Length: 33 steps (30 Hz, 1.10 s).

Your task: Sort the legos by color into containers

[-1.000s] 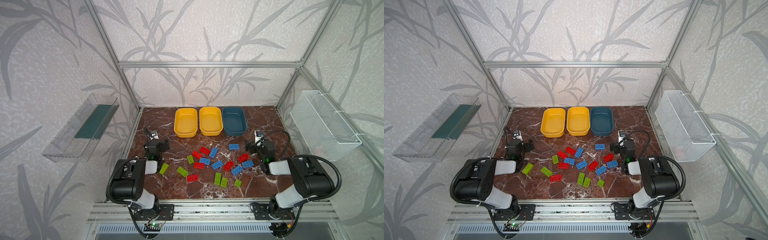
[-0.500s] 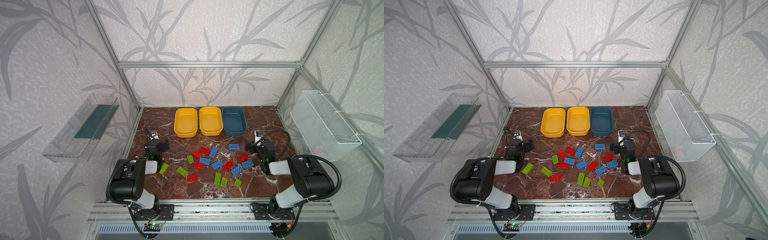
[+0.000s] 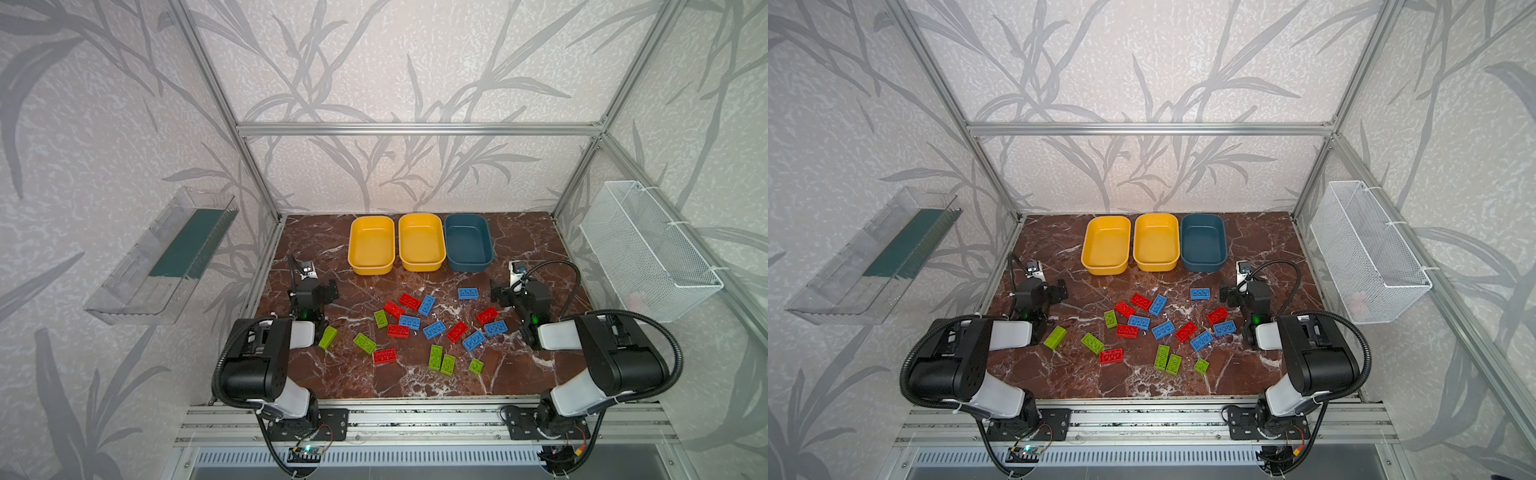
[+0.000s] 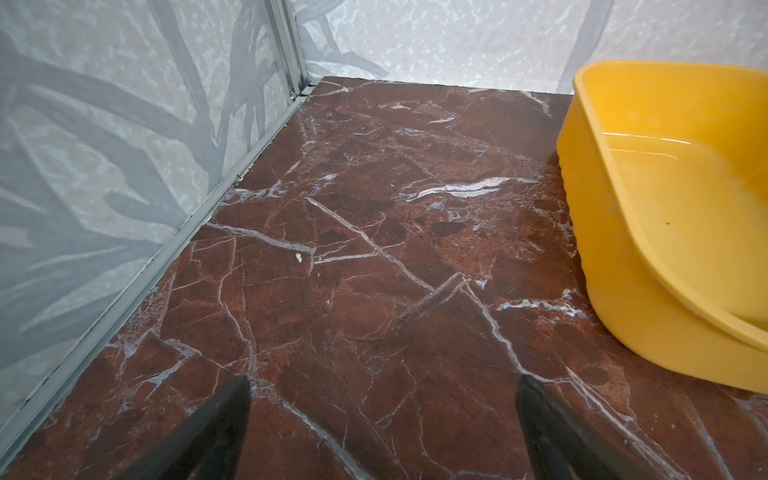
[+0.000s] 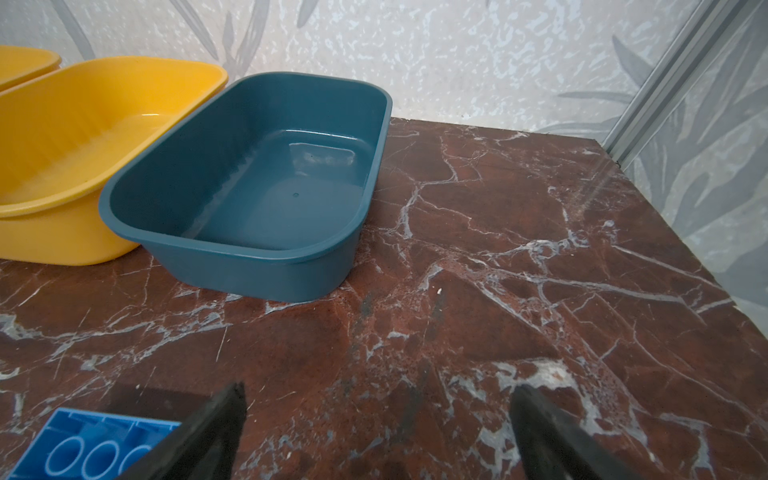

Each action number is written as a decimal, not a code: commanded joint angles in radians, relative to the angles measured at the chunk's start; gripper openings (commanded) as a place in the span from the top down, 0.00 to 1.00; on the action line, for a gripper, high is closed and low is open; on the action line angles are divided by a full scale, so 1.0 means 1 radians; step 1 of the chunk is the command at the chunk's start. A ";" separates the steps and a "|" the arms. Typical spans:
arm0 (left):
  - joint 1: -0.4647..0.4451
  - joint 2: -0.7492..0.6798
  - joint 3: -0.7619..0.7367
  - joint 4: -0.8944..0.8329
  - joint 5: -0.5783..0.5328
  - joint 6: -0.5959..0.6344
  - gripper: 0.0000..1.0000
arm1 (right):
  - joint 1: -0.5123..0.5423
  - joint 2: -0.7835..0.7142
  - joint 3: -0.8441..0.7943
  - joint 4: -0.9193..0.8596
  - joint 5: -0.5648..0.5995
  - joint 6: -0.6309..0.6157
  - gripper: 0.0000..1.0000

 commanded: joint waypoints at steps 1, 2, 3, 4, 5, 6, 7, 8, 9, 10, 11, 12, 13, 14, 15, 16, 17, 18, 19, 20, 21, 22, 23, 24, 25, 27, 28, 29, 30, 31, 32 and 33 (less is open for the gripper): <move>0.000 -0.018 0.012 0.007 0.004 0.005 0.01 | 0.004 0.004 0.019 0.008 -0.004 -0.009 0.01; 0.001 -0.019 0.011 0.003 0.006 0.003 0.01 | 0.004 0.005 0.019 0.009 -0.004 -0.010 0.01; 0.002 -0.018 0.011 0.006 0.007 0.003 0.01 | 0.004 0.005 0.019 0.009 -0.005 -0.009 0.01; 0.002 -0.019 0.011 0.003 0.007 0.003 0.01 | 0.004 0.005 0.019 0.008 -0.004 -0.009 0.01; 0.001 -0.019 0.011 0.003 0.006 0.003 0.01 | 0.004 0.004 0.020 0.008 -0.004 -0.009 0.01; 0.003 -0.019 0.011 0.005 0.007 0.003 0.01 | 0.004 0.005 0.020 0.008 -0.004 -0.009 0.01; 0.002 -0.018 0.011 0.005 0.007 0.003 0.01 | 0.004 0.005 0.019 0.009 -0.002 -0.009 0.01; 0.003 -0.018 0.011 0.005 0.006 0.003 0.01 | 0.004 0.003 0.017 0.011 -0.001 -0.010 0.01; 0.003 -0.019 0.012 0.005 0.006 0.004 0.01 | 0.007 -0.002 0.014 0.014 0.030 -0.005 0.01; 0.003 -0.018 0.011 0.005 0.006 0.003 0.02 | 0.014 -0.023 0.019 -0.012 0.089 0.012 0.01; 0.002 -0.018 0.012 0.006 0.007 0.003 0.02 | 0.015 -0.060 0.031 -0.070 0.131 0.022 0.01; 0.003 -0.019 0.011 0.005 0.007 0.004 0.02 | 0.014 -0.105 0.057 -0.155 0.160 0.032 0.01; 0.002 -0.018 0.012 0.008 0.011 0.008 0.02 | 0.017 -0.137 0.085 -0.232 0.192 0.038 0.01; 0.003 -0.033 0.022 -0.021 0.014 0.009 0.02 | 0.022 -0.172 0.118 -0.326 0.244 0.050 0.01; 0.003 -0.058 0.052 -0.102 0.005 0.004 0.03 | 0.024 -0.208 0.151 -0.410 0.285 0.073 0.01; 0.001 -0.081 0.092 -0.198 -0.004 -0.001 0.05 | 0.024 -0.235 0.182 -0.483 0.311 0.106 0.01; 0.002 -0.102 0.133 -0.286 -0.010 -0.003 0.07 | 0.026 -0.264 0.215 -0.566 0.327 0.129 0.01; 0.000 -0.120 0.158 -0.339 -0.007 0.001 0.07 | 0.035 -0.288 0.249 -0.639 0.348 0.140 0.01; -0.006 -0.139 0.168 -0.364 -0.011 0.006 0.07 | 0.044 -0.305 0.280 -0.707 0.369 0.149 0.01; -0.017 -0.164 0.172 -0.382 -0.022 0.008 0.07 | 0.049 -0.322 0.319 -0.787 0.368 0.167 0.01; -0.030 -0.193 0.173 -0.408 -0.032 -0.002 0.07 | 0.053 -0.333 0.355 -0.870 0.356 0.181 0.01; -0.040 -0.221 0.174 -0.435 -0.038 -0.022 0.07 | 0.055 -0.339 0.385 -0.933 0.353 0.208 0.01; -0.054 -0.256 0.178 -0.465 -0.033 -0.053 0.07 | 0.055 -0.344 0.415 -1.003 0.353 0.215 0.01; -0.073 -0.291 0.188 -0.499 -0.022 -0.085 0.06 | 0.056 -0.346 0.443 -1.063 0.324 0.285 0.01; -0.096 -0.318 0.193 -0.525 -0.010 -0.097 0.06 | 0.056 -0.342 0.465 -1.119 0.309 0.300 0.01; -0.192 -0.380 0.197 -0.561 -0.024 -0.099 0.06 | 0.061 -0.319 0.524 -1.239 0.243 0.345 0.01; -0.240 -0.399 0.197 -0.571 -0.028 -0.077 0.06 | 0.073 -0.307 0.547 -1.286 0.233 0.356 0.01; -0.295 -0.417 0.197 -0.581 -0.033 -0.058 0.06 | 0.094 -0.286 0.572 -1.338 0.238 0.366 0.01; -0.341 -0.429 0.203 -0.604 -0.034 -0.058 0.06 | 0.123 -0.265 0.593 -1.383 0.253 0.369 0.01; -0.372 -0.439 0.209 -0.627 -0.023 -0.060 0.06 | 0.153 -0.250 0.605 -1.410 0.277 0.370 0.01; -0.403 -0.449 0.215 -0.655 -0.007 -0.062 0.05 | 0.191 -0.228 0.620 -1.439 0.306 0.373 0.01; -0.427 -0.458 0.216 -0.675 0.001 -0.075 0.01 | 0.223 -0.202 0.636 -1.464 0.315 0.376 0.01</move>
